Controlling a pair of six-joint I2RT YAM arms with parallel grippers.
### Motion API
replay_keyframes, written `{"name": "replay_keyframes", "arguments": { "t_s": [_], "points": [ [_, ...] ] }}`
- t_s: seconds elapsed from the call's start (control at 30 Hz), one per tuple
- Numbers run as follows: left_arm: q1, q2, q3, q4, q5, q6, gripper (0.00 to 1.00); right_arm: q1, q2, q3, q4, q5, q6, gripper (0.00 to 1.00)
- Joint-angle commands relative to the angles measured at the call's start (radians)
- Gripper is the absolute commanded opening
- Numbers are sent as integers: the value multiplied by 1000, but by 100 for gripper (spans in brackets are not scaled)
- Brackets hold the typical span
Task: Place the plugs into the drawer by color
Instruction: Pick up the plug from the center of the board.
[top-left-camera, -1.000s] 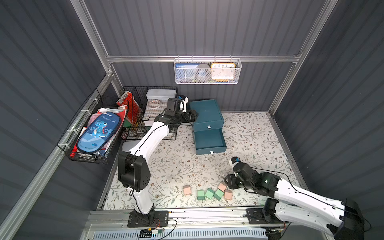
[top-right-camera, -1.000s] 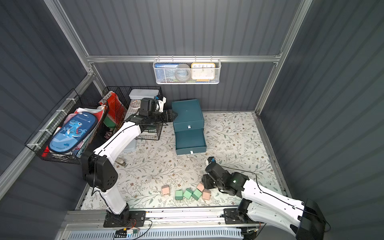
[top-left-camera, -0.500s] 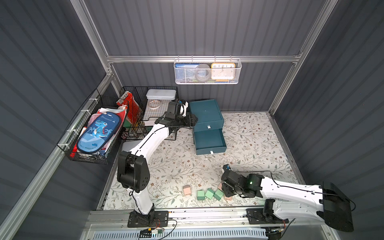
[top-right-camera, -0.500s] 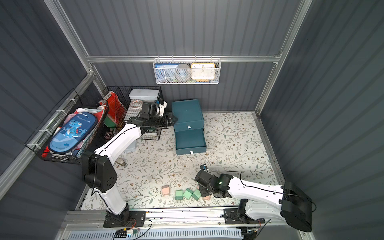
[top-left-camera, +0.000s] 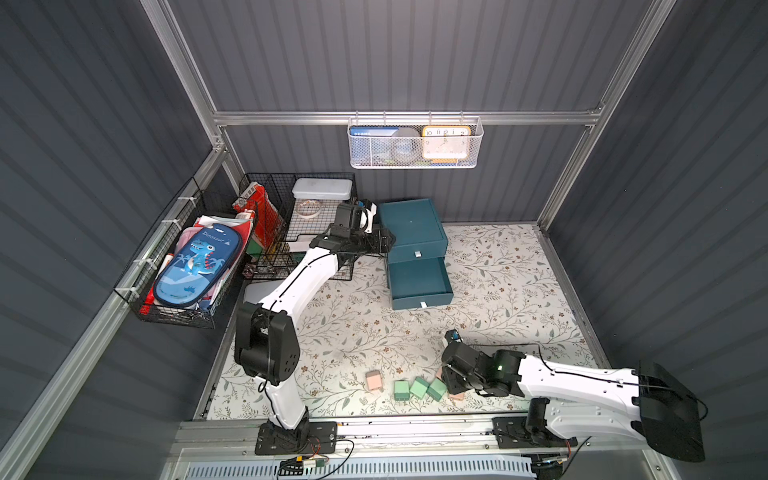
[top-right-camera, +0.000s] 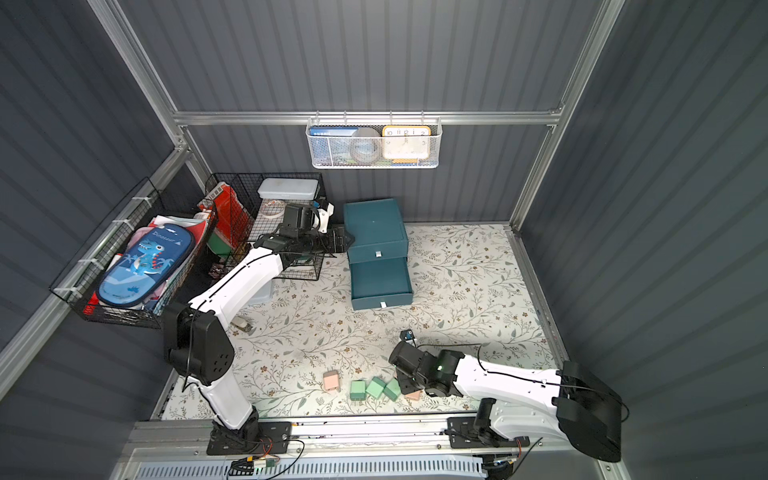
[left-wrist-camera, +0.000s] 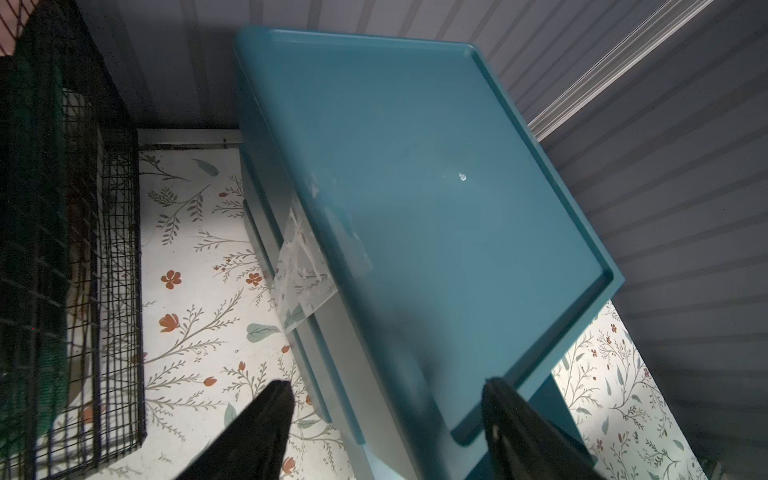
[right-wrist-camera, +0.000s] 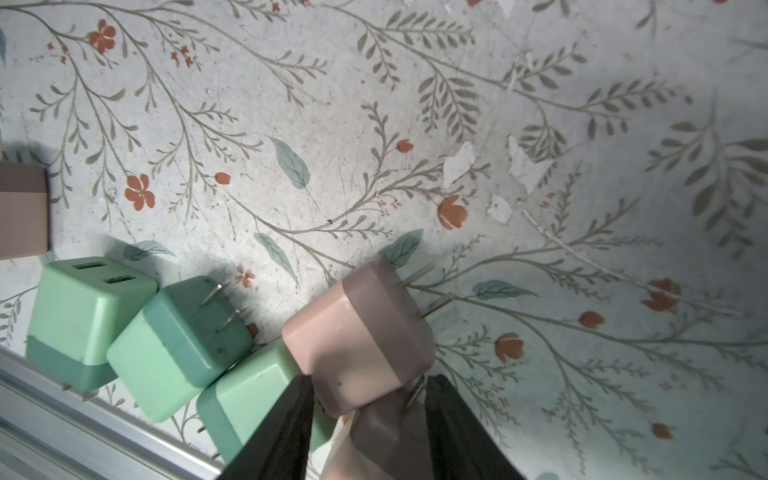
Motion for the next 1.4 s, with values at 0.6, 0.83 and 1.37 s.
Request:
{"name": "replay_keyframes", "arguments": {
  "t_s": [0.6,0.83,1.37],
  "points": [
    [-2,-1,9,-24,-5,19,76,-182,140,42,108,-12,-182,45],
    [-3,-6,6,-20,-2,19,76,-215,65,79,70,6,-129,56],
    [-3,-12,-11,-11,6,28,76,-129,225,208,-110,284,365,73]
  ]
}}
